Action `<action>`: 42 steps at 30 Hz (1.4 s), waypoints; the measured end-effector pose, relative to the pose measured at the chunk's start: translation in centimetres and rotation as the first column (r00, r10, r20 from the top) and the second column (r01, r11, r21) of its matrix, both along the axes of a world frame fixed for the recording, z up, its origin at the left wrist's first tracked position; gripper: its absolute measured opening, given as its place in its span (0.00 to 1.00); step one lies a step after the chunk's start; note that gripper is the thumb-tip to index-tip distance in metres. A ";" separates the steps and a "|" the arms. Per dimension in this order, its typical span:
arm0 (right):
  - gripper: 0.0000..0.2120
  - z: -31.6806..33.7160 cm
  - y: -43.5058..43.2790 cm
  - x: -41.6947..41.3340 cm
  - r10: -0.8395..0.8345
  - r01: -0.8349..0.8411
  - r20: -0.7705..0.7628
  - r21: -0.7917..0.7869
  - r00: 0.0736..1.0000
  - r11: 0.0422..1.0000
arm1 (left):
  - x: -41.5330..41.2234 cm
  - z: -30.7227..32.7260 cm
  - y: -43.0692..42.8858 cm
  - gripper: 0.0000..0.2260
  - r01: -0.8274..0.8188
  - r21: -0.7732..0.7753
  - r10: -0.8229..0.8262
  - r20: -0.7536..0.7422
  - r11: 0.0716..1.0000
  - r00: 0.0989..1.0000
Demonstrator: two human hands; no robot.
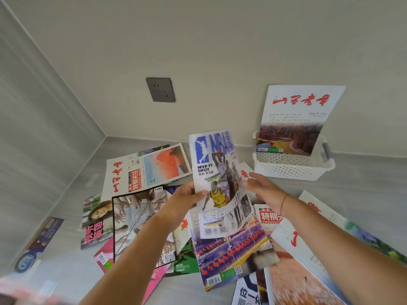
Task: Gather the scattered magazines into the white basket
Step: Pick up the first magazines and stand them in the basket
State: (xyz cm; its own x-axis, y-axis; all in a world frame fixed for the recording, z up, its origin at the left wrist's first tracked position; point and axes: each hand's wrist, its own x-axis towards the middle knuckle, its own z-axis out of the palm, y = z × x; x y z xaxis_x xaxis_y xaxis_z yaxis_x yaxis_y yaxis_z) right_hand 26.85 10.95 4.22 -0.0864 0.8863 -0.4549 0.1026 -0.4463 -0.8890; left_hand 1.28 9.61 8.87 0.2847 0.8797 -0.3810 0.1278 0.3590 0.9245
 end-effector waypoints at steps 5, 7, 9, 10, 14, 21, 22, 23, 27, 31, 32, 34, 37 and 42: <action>0.36 0.6 0.2 0.9 -0.054 0.049 -0.308 -0.022 0.950 0.999 | 1.0 2.0 1.2 0.12 0.133 0.013 -0.133 0.144 0.991 0.981; 0.45 0.4 -0.2 1.8 -0.045 0.030 -0.392 -0.045 0.919 0.999 | 1.7 2.3 1.5 0.13 0.207 0.010 -0.206 0.136 0.978 0.969; 0.37 0.0 -0.7 2.9 -0.064 0.042 -0.423 -0.061 0.904 0.997 | 2.4 2.4 2.0 0.13 0.210 -0.001 -0.208 0.152 0.978 0.966; 0.30 -0.2 -0.9 3.5 -0.101 0.075 -0.423 -0.079 0.900 0.994 | 2.7 2.5 2.3 0.13 0.200 -0.001 -0.197 0.164 0.980 0.967; 0.17 0.1 -1.0 6.7 -0.272 0.256 -0.271 -0.094 0.923 0.962 | 4.6 2.3 4.0 0.12 0.122 0.012 -0.123 0.154 0.992 0.980; 0.06 6.6 1.8 12.9 -0.403 0.376 0.060 0.254 0.913 0.891 | 11.0 3.7 9.5 0.06 0.057 0.178 -0.032 -0.141 0.982 0.989; 0.06 7.7 2.5 14.1 -0.418 0.382 0.078 0.280 0.905 0.881 | 12.1 4.4 10.4 0.06 0.055 0.213 -0.027 -0.131 0.976 0.991; 0.06 8.8 3.2 15.3 -0.430 0.385 0.097 0.302 0.898 0.872 | 13.3 5.1 11.3 0.07 0.045 0.243 -0.017 -0.117 0.969 0.993; 0.04 11.9 6.4 19.7 -0.472 0.391 0.142 0.385 0.870 0.836 | 18.4 6.9 15.4 0.02 -0.023 0.316 0.062 -0.116 0.949 0.991; 0.06 11.5 9.3 22.6 -0.532 0.447 0.131 0.398 0.836 0.801 | 22.2 6.0 19.1 0.03 -0.006 0.360 0.080 -0.192 0.933 0.978; 0.09 10.9 9.8 23.1 -0.547 0.463 0.138 0.387 0.826 0.797 | 22.8 5.4 19.7 0.03 -0.003 0.361 0.086 -0.214 0.932 0.973; 0.11 9.4 10.3 23.8 -0.568 0.492 0.152 0.354 0.809 0.795 | 23.7 3.9 20.4 0.04 -0.026 0.348 0.123 -0.260 0.937 0.958; 0.10 6.5 10.6 24.2 -0.564 0.503 0.201 0.285 0.801 0.816 | 24.6 1.7 20.5 0.05 -0.083 0.287 0.170 -0.296 0.954 0.940; 0.07 3.4 11.0 23.8 -0.552 0.506 0.268 0.224 0.790 0.833 | 25.3 -1.2 20.7 0.06 -0.194 0.167 0.237 -0.298 0.967 0.925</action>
State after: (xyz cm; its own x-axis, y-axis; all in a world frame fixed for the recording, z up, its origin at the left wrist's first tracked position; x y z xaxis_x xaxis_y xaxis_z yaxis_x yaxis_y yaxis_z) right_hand 50.60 21.93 7.57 0.5378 0.8050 -0.2504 0.1642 -0.3913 -0.9055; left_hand 26.54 30.31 7.72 -0.0324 0.9548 -0.2955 0.3511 0.2877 0.8910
